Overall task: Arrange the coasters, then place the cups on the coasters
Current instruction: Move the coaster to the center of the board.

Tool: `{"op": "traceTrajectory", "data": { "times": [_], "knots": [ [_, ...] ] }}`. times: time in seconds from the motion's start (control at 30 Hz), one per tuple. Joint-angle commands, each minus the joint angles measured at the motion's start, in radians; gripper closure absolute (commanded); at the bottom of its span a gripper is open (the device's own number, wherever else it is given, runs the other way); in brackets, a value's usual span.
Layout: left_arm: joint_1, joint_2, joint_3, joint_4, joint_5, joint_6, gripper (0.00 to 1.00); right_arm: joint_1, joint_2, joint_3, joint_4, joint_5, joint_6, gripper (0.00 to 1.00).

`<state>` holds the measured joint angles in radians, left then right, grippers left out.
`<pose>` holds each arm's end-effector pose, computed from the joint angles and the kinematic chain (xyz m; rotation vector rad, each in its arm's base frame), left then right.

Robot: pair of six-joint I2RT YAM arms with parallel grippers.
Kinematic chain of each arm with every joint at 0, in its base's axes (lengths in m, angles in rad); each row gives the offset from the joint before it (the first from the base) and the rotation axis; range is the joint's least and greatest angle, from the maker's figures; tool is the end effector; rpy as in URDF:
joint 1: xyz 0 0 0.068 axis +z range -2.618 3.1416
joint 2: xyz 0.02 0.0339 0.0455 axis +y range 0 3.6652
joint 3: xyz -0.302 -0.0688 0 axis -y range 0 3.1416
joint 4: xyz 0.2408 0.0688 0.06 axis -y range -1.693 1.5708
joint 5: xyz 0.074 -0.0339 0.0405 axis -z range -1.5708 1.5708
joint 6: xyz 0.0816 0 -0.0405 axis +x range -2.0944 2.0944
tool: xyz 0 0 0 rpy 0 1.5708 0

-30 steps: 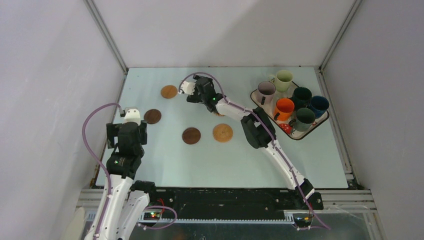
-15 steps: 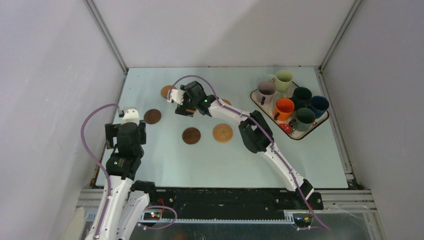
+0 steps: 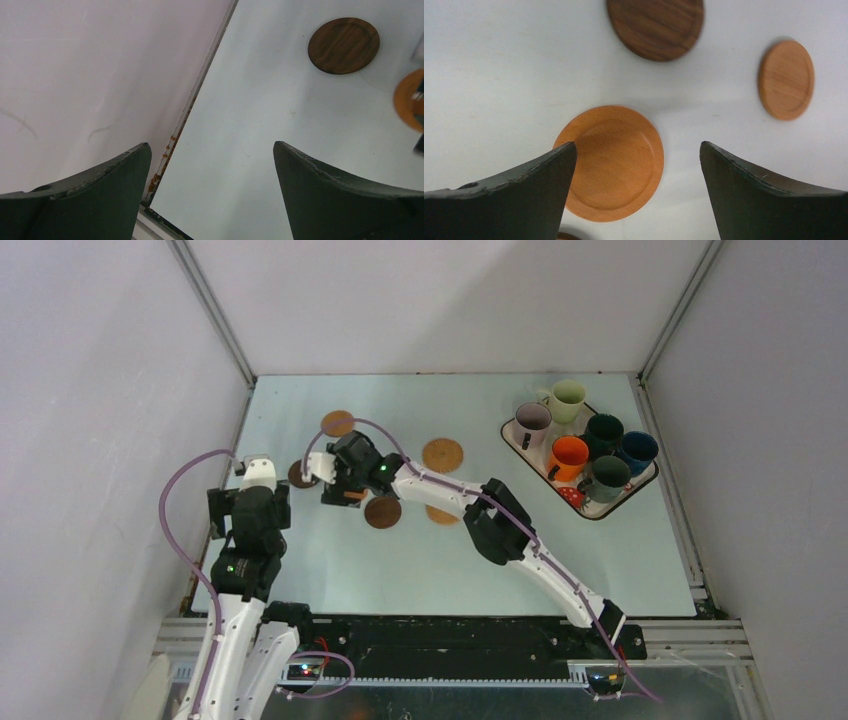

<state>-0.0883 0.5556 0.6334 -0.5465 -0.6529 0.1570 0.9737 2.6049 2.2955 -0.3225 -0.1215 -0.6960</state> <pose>0.1266 0.0386 0.2886 -0.1652 1.9986 0.7058 0.3585 0.5449 0.1602 -1.6848 1.4338 0.2884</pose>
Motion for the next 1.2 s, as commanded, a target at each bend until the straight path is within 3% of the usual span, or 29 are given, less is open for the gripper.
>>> {"op": "traceTrajectory", "data": {
  "times": [0.0, 0.37, 0.87, 1.17],
  "knots": [
    [0.012, -0.006, -0.012, 0.034, -0.024, -0.015, 0.00, 0.059, 0.003, 0.047, -0.154, -0.045, 0.043, 0.01],
    [0.011, -0.006, -0.012, 0.035, -0.028, -0.015, 0.00, 0.118, 0.010, 0.084, -0.204, -0.056, 0.063, 0.01],
    [0.013, -0.008, -0.012, 0.036, -0.037, -0.017, 0.00, 0.136, 0.067, 0.144, 0.006, 0.170, 0.038, 0.01],
    [0.014, -0.007, -0.013, 0.038, -0.032, -0.015, 0.00, 0.082, -0.116, 0.065, -0.196, 0.031, 0.060, 0.01]
  ]
}}
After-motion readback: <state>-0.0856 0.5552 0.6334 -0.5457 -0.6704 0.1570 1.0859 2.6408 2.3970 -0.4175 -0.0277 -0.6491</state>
